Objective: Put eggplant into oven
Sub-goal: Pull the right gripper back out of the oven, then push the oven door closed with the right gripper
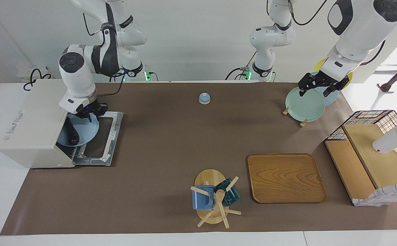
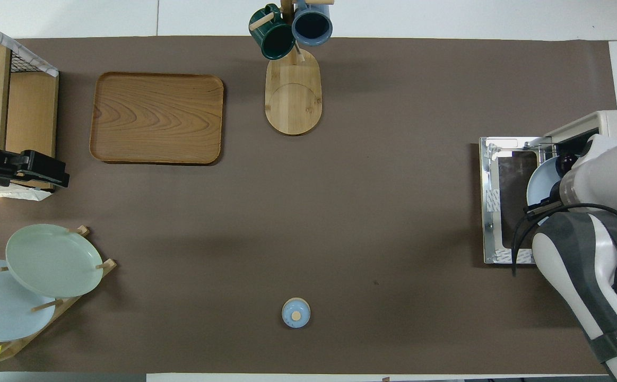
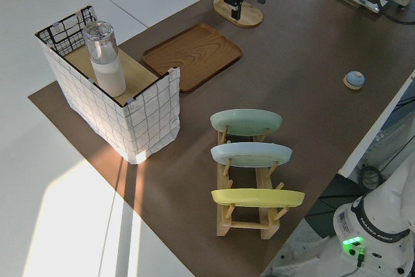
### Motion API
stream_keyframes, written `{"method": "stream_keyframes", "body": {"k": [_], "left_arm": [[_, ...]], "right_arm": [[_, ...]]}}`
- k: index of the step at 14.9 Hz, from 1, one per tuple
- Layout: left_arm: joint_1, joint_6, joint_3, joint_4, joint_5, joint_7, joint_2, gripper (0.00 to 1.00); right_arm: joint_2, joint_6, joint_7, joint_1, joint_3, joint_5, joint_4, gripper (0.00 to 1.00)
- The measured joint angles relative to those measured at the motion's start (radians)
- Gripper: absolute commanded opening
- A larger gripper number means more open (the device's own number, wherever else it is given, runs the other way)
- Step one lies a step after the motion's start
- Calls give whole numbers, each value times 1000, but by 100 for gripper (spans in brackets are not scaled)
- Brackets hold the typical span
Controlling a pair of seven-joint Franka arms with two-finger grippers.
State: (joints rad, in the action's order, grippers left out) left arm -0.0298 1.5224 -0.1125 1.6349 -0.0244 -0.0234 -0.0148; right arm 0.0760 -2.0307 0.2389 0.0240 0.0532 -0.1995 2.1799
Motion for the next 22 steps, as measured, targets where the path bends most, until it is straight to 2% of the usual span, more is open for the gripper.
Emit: {"method": "stream_keyframes", "body": {"k": [3, 7, 9, 15, 18, 22], "left_arm": [[0, 0, 0, 0, 0, 0, 0, 100], [-1, 0, 0, 0, 0, 0, 0, 100], [-1, 0, 0, 0, 0, 0, 0, 100], [-1, 0, 0, 0, 0, 0, 0, 100], [-1, 0, 0, 0, 0, 0, 0, 100], [-1, 0, 0, 0, 0, 0, 0, 100]], "right_arm": [[-19, -53, -69, 75, -9, 23, -10, 0], [-153, -263, -134, 102, -11, 24, 30, 0], [-214, -312, -160, 100, -9, 24, 39, 0], [-236, -316, -202, 100, -5, 19, 52, 0], [-235, -304, -202, 112, -9, -68, 50, 0], [-234, -169, -198, 138, -19, -137, -20, 0]]}}
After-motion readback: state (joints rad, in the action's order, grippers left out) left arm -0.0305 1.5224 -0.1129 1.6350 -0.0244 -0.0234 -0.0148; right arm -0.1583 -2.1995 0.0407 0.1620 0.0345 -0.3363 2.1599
